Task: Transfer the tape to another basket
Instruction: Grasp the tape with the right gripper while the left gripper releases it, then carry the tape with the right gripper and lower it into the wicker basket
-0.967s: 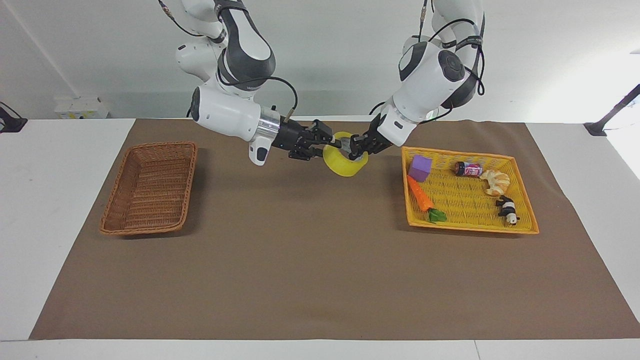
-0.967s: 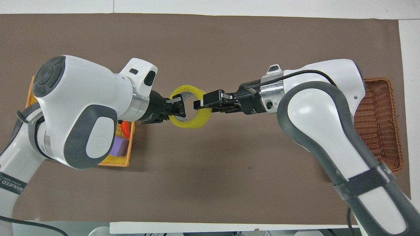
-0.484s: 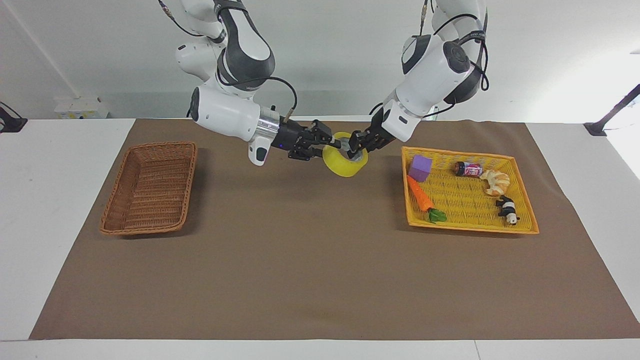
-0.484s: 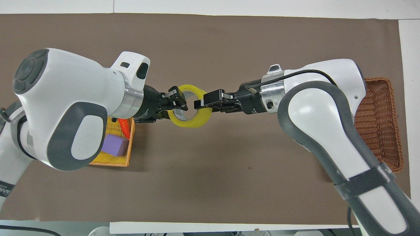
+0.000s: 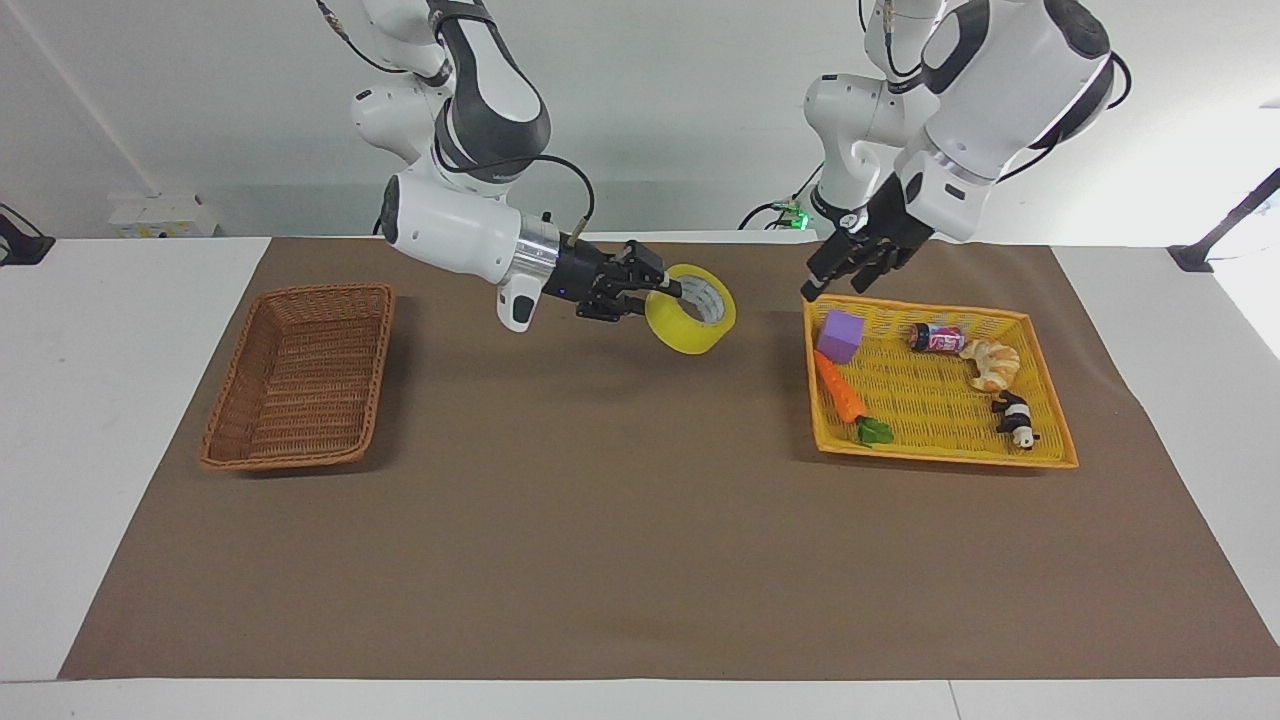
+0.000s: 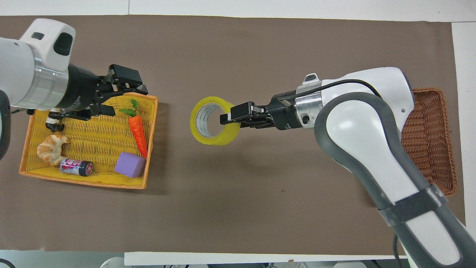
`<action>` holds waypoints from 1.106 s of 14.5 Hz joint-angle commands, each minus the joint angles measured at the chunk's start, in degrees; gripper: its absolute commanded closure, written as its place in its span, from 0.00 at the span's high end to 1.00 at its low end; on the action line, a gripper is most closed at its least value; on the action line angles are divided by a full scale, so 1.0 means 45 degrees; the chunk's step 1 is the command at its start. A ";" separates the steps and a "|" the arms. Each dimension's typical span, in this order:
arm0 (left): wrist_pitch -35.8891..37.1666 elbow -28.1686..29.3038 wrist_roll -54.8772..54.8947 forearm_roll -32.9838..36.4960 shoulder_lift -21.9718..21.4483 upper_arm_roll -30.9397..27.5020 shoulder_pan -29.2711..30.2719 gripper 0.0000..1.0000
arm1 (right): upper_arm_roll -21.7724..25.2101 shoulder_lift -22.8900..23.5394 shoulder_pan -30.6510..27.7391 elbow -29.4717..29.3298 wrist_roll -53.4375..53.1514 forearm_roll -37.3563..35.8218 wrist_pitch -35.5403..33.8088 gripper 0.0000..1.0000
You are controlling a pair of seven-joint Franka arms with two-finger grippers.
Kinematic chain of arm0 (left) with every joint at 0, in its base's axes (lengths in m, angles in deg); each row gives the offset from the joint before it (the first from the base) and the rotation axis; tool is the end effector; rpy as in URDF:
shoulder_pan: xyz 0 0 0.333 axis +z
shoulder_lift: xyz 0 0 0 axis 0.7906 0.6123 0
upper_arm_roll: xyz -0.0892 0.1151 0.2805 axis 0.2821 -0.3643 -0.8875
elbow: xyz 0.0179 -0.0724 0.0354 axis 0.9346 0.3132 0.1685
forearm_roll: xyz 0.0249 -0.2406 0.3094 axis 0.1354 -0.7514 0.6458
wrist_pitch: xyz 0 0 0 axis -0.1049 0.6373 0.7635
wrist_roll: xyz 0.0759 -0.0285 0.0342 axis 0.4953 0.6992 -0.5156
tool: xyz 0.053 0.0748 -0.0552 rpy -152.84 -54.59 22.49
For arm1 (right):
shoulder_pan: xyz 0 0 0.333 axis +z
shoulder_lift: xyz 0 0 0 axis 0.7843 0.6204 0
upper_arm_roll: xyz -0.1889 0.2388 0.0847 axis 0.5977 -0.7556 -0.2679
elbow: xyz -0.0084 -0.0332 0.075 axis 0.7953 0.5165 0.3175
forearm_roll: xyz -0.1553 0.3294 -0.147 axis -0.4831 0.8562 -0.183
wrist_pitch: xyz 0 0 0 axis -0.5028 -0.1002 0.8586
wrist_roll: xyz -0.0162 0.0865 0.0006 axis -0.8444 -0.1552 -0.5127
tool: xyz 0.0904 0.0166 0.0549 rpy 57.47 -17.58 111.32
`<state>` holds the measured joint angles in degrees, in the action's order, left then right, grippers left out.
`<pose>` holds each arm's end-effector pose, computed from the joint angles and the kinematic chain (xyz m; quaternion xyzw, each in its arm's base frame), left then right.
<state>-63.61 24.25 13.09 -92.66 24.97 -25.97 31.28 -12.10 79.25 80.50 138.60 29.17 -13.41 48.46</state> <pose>0.5273 -0.1800 0.5937 0.9773 0.1548 -0.0202 0.1432 0.5327 0.2688 0.4721 -0.8740 0.0110 0.0453 0.4836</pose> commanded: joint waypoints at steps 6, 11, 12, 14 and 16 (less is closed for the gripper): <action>0.1693 -0.0110 0.6970 0.2026 -0.0174 0.0085 0.4554 1.00 | -0.0024 -0.0146 -0.0685 0.0085 0.0750 -0.0156 -0.0622 0.00; 0.1577 -0.0032 0.8150 0.2320 -0.0271 0.0104 0.5283 1.00 | -0.0024 -0.0224 -0.4099 0.0085 0.2563 -0.1912 -0.3668 0.00; 0.1538 -0.0013 0.8150 0.2320 -0.0253 0.0104 0.5186 1.00 | -0.0024 -0.0243 -0.4957 0.0066 0.2973 -0.2361 -0.4273 0.00; 0.1537 -0.0013 0.8150 0.2320 -0.0252 0.0143 0.5107 1.00 | -0.0024 -0.0243 -0.6502 0.0027 0.3619 -0.3007 -0.5290 0.00; 0.1537 -0.0013 0.8150 0.2320 -0.0253 0.0144 0.5126 1.00 | -0.0024 -0.0166 -0.8083 -0.0109 0.4379 -0.3963 -0.6247 0.00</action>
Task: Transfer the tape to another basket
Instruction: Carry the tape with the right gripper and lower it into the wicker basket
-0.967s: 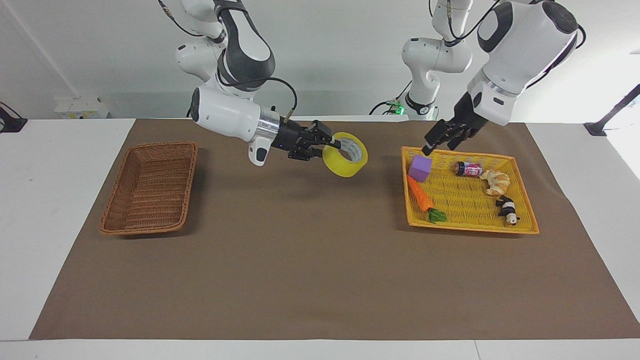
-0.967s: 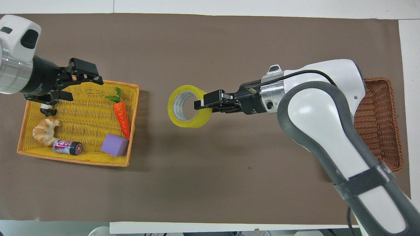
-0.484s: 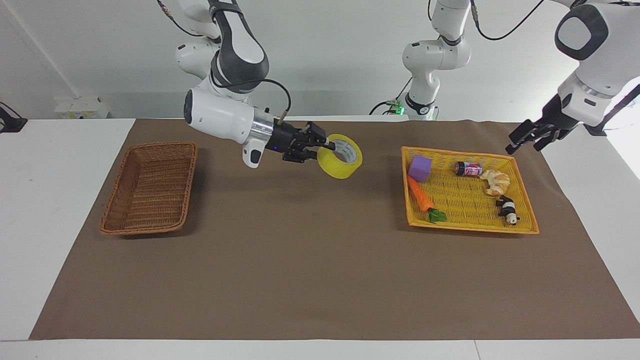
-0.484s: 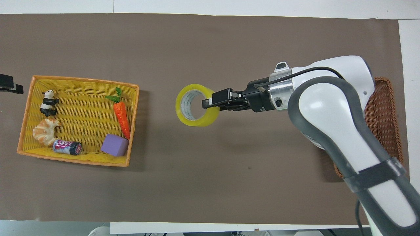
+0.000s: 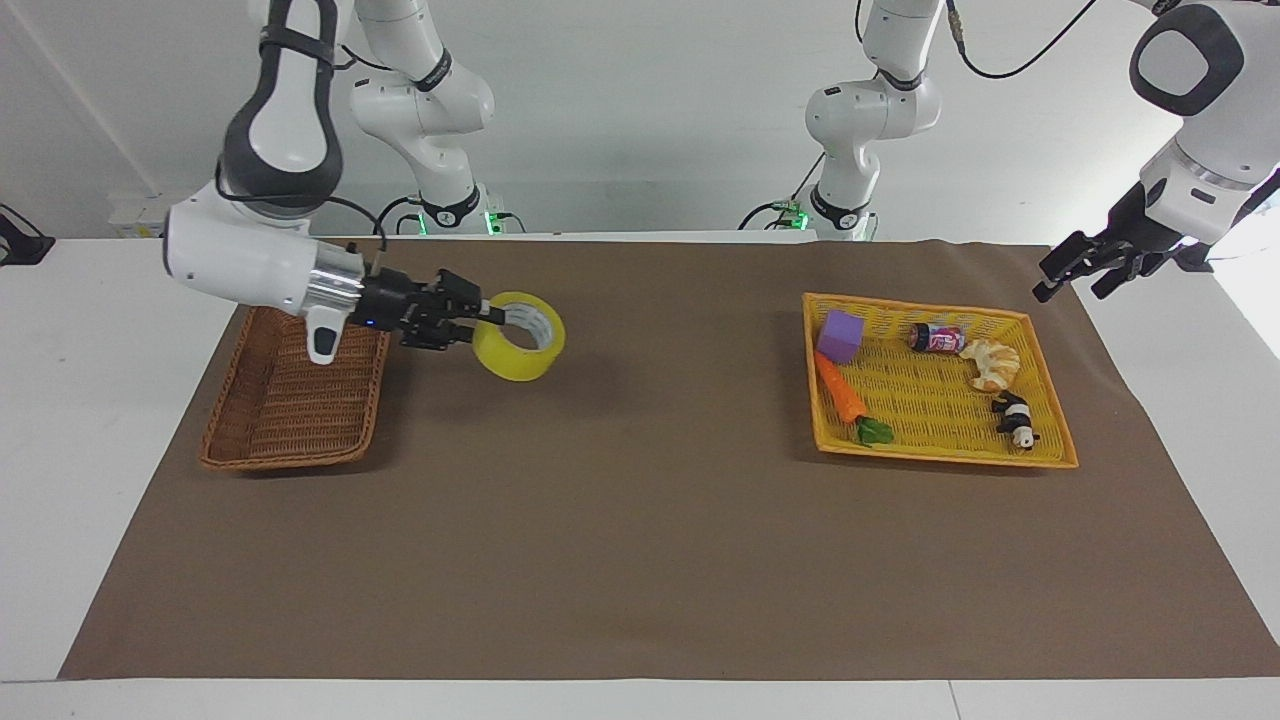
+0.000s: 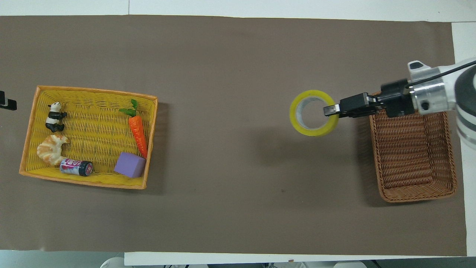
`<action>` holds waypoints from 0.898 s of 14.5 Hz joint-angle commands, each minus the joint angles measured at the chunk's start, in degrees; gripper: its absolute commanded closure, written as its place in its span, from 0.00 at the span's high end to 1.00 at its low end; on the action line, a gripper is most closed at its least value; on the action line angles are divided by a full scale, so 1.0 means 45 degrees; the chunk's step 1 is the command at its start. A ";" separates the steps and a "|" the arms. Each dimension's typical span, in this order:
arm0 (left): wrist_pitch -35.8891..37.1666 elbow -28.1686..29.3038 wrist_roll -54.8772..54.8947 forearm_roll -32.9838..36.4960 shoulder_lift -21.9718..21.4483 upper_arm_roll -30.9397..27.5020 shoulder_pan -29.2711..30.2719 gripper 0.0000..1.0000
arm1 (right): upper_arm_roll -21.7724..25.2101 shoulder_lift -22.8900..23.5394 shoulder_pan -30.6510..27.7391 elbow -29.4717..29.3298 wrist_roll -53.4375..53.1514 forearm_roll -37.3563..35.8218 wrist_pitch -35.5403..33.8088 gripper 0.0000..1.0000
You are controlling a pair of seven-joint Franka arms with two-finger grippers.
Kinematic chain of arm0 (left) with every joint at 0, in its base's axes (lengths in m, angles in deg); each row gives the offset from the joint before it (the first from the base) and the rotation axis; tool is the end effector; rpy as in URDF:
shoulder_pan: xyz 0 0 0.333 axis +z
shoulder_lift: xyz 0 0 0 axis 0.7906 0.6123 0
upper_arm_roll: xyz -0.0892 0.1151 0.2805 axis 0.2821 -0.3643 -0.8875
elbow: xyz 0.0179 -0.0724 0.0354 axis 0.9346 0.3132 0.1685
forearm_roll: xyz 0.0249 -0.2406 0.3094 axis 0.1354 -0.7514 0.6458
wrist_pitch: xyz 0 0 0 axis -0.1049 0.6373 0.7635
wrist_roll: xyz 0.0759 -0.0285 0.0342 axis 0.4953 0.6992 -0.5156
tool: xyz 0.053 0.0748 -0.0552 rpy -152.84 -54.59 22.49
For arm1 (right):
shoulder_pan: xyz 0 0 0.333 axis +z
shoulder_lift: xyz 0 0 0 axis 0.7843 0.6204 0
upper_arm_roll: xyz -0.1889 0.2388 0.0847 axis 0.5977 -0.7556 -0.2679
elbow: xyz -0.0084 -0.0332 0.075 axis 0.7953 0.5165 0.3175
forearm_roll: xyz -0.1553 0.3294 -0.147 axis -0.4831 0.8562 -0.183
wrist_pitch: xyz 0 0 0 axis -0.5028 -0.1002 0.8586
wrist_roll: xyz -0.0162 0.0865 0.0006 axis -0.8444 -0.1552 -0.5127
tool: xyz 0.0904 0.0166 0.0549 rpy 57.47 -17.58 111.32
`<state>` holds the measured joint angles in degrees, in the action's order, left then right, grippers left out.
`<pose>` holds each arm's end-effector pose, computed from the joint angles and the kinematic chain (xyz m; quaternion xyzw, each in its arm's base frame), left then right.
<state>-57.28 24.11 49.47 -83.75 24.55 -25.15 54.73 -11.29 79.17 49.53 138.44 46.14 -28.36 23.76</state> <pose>0.5411 0.0471 0.5862 0.9977 0.0210 -0.0038 0.0636 0.5508 -0.0140 0.4509 -0.8909 -0.0190 0.0452 0.4516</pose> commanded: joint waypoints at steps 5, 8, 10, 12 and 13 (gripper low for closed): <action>-0.0006 0.0018 0.0067 0.0339 -0.0138 -0.0056 -0.0083 1.00 | -0.0184 0.0905 -0.3997 -0.1107 0.3402 -0.3257 -0.1681 0.00; 0.0052 0.0018 0.0067 0.0339 -0.0158 -0.0056 -0.0064 1.00 | -0.0164 0.1492 -0.4859 -0.1031 0.4924 -0.3766 -0.1818 0.00; 0.0033 0.0018 0.0067 0.0339 -0.0158 -0.0056 -0.0083 1.00 | -0.0164 0.1493 -0.5152 -0.0876 0.5260 -0.4256 -0.1818 0.00; 0.0033 0.0018 0.0067 0.0358 -0.0177 -0.0056 0.0073 1.00 | -0.0164 0.1900 -0.5503 -0.0622 0.6096 -0.4257 -0.1682 0.00; -0.0006 0.0018 0.0086 0.0339 -0.0158 -0.0056 0.0073 1.00 | -0.0164 0.2155 -0.5563 -0.0621 0.6623 -0.4277 -0.1623 0.00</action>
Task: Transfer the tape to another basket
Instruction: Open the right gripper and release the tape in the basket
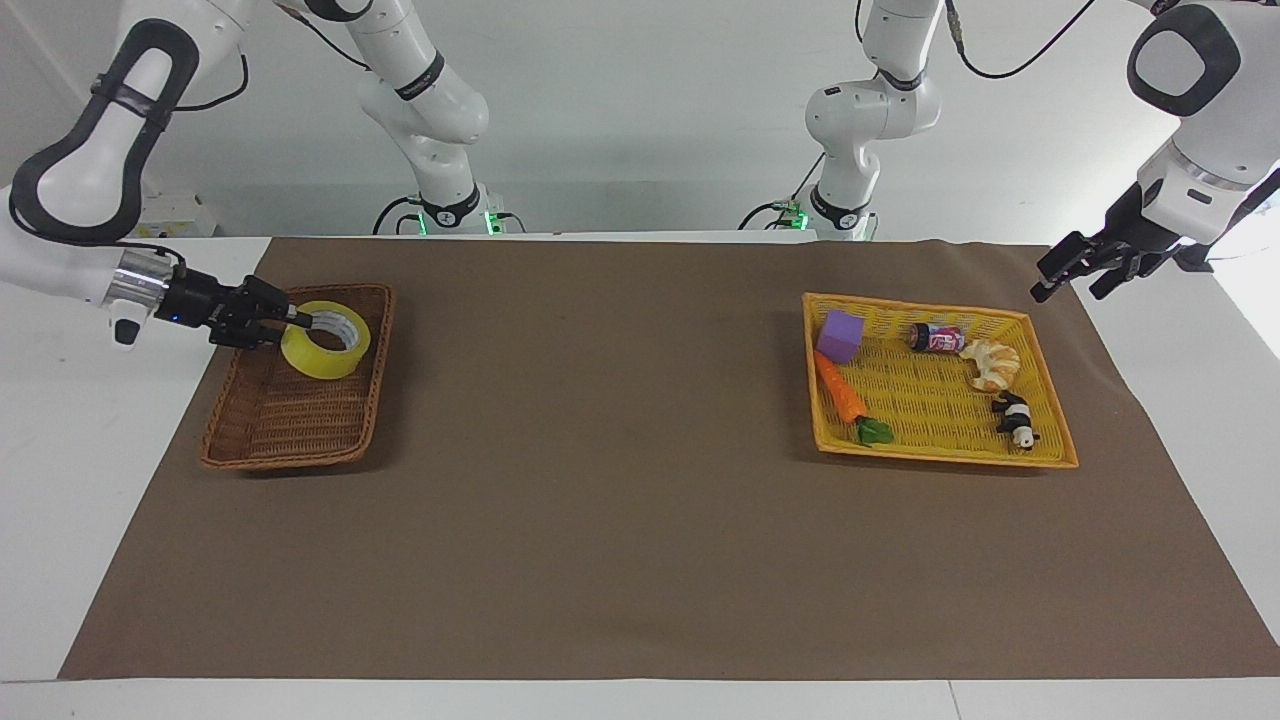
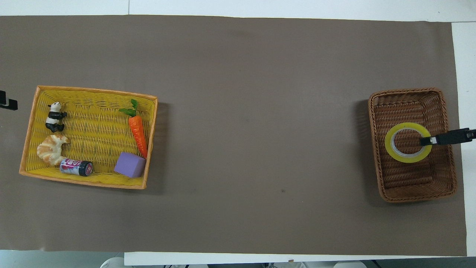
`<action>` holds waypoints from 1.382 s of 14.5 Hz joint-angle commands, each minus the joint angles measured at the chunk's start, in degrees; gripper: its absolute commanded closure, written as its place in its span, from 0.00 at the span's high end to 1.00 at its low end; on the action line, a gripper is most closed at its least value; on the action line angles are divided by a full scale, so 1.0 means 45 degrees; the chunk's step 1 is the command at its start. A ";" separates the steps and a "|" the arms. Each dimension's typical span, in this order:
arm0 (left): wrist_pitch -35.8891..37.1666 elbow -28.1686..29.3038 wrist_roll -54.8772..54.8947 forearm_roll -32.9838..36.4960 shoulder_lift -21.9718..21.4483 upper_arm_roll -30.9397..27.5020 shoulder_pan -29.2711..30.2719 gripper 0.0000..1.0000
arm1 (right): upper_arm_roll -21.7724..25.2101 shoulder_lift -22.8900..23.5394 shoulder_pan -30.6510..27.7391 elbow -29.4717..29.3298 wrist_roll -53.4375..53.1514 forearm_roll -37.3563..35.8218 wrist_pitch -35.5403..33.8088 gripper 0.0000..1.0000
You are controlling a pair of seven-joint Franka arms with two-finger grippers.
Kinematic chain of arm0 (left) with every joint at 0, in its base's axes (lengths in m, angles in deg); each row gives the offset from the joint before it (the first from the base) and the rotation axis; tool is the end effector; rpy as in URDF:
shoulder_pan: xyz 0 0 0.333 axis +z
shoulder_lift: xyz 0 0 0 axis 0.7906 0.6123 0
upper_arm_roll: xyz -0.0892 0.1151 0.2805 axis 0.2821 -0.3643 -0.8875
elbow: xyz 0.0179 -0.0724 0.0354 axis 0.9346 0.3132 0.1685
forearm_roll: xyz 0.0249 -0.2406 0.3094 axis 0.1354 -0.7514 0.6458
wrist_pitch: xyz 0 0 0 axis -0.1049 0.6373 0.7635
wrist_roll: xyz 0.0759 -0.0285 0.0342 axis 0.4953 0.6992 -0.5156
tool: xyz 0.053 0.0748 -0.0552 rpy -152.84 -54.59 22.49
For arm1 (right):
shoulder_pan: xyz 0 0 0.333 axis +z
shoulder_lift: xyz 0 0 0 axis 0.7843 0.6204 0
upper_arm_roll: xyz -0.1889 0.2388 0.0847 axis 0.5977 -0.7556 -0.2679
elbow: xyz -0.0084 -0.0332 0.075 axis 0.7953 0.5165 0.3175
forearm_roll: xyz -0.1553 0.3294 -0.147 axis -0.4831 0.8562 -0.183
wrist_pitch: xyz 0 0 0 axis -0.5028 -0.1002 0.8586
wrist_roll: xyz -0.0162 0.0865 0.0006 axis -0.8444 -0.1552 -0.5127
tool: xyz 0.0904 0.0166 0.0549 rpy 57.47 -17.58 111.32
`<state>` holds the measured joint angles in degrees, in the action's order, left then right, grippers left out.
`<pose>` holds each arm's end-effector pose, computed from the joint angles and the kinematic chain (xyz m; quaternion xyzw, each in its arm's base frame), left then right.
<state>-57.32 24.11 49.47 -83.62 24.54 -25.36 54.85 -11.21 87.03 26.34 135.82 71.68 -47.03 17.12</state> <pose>0.5409 0.0505 0.5863 0.9978 0.0237 -0.0033 0.0625 0.4864 -0.2430 0.3738 -0.9178 -0.0793 0.0391 0.3872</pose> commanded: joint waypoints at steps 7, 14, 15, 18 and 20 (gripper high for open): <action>-0.0039 -0.0507 0.0145 0.2748 -0.0078 0.0885 -0.0210 1.00 | -0.0183 0.0449 -0.0390 0.0858 0.1852 -0.0421 0.1180 0.00; 0.1447 -0.2091 0.0204 0.2968 0.0606 0.1436 -0.0189 1.00 | -0.0183 0.0468 -0.0312 0.0781 0.1853 -0.0831 0.1631 0.99; 0.1485 -0.2091 0.0204 0.2968 0.0606 0.1435 -0.0170 1.00 | -0.0164 0.0487 -0.0293 0.0664 0.1853 -0.0908 0.1631 1.00; 0.1505 -0.2228 0.0262 0.2773 0.0606 0.1494 0.0006 1.00 | -0.0183 0.0312 -0.0195 0.0294 0.1716 -0.1609 0.1669 1.00; 0.1505 -0.2189 0.0282 0.2327 0.0645 0.1455 0.0199 1.00 | -0.0203 -0.0038 0.0077 0.0000 0.1580 -0.2176 0.1689 1.00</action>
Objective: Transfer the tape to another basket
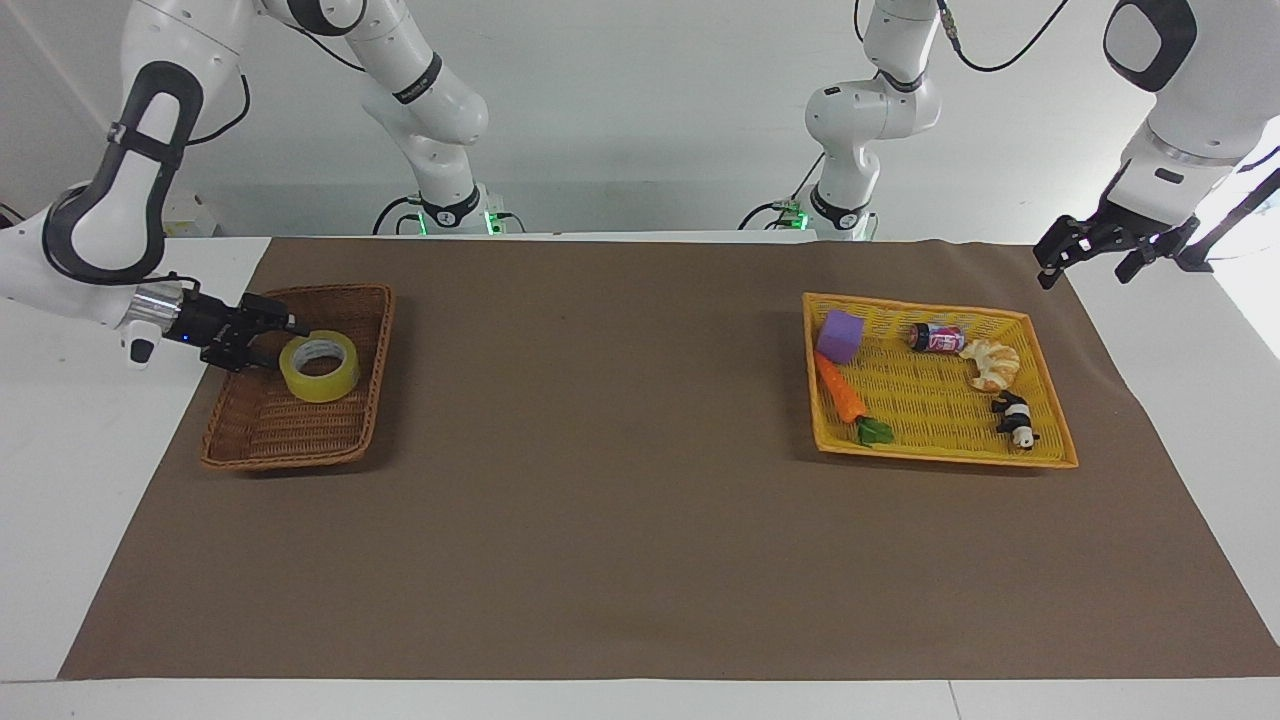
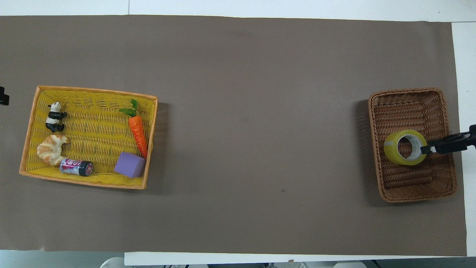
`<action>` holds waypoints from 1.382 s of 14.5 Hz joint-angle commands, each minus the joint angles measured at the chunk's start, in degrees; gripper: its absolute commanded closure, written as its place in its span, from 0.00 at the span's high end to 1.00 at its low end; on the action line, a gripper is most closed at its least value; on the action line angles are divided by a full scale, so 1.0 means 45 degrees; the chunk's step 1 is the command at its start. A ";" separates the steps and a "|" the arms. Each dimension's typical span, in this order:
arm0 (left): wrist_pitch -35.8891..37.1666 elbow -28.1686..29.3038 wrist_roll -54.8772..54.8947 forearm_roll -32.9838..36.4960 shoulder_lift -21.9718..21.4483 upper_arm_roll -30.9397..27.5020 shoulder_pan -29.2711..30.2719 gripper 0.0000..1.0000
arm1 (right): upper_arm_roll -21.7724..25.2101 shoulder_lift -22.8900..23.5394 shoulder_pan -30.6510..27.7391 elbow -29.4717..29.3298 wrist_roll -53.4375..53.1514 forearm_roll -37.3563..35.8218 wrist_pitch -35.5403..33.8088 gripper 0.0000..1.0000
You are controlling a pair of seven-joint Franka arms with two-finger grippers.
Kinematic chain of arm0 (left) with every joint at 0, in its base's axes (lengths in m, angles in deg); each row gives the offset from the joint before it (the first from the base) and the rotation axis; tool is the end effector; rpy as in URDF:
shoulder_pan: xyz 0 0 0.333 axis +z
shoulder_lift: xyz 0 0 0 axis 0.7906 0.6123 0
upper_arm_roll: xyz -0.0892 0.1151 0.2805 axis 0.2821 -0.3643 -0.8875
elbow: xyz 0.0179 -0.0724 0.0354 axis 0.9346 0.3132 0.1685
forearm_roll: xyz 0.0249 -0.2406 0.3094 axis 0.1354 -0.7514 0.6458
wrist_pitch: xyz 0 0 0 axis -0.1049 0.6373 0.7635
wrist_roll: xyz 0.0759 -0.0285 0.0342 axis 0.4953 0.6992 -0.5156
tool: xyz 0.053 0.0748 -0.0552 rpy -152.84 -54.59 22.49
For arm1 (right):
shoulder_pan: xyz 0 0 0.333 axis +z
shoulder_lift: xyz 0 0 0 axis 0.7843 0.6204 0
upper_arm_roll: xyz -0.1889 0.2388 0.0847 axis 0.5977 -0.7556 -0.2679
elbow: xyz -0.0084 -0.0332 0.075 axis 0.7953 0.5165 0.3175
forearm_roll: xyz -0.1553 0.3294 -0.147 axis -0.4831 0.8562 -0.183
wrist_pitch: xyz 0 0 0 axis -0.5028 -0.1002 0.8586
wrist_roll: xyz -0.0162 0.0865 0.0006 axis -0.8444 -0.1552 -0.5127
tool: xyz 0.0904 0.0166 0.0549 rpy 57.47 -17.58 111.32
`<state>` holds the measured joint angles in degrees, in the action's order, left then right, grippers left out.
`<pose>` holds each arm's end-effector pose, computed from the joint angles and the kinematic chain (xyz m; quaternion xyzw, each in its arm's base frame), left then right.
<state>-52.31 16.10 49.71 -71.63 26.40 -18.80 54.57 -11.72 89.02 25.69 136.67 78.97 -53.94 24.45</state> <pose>0.5489 0.0060 0.6270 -0.9981 0.0437 0.0009 0.0445 0.4852 -0.2643 0.3448 -0.9362 -0.1367 0.0376 0.3215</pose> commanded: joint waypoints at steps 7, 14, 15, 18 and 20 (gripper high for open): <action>0.0471 -0.0643 0.0228 -0.0635 0.0427 0.0056 0.0264 1.00 | -0.0109 -0.2217 0.2153 -0.0677 -0.2283 -0.2848 0.0059 1.00; 0.1409 -0.1542 0.0228 -0.0948 0.0369 -0.0022 0.0127 1.00 | -0.0187 -0.3353 0.4305 -0.1712 -0.8472 -0.5291 -0.0524 1.00; 0.1351 -0.1542 0.0247 -0.0967 0.0349 -0.0061 0.0069 1.00 | -0.0207 -0.3353 0.4402 -0.2002 -0.9292 -0.5350 -0.0894 1.00; 0.0766 -0.1076 0.0189 -0.0928 0.0077 0.0036 -0.0029 1.00 | -0.0227 -0.3353 0.5103 -0.3213 -1.0121 -0.6070 -0.1870 1.00; 0.0706 -0.0878 0.0189 -0.0928 0.0056 0.0056 -0.0029 1.00 | -0.0227 -0.3353 0.5495 -0.3663 -1.0160 -0.6364 -0.2399 1.00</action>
<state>-48.06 10.75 49.86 -75.54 27.33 -18.35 54.78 -12.52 73.74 48.89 122.70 34.72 -80.40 16.18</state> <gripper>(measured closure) 0.000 0.000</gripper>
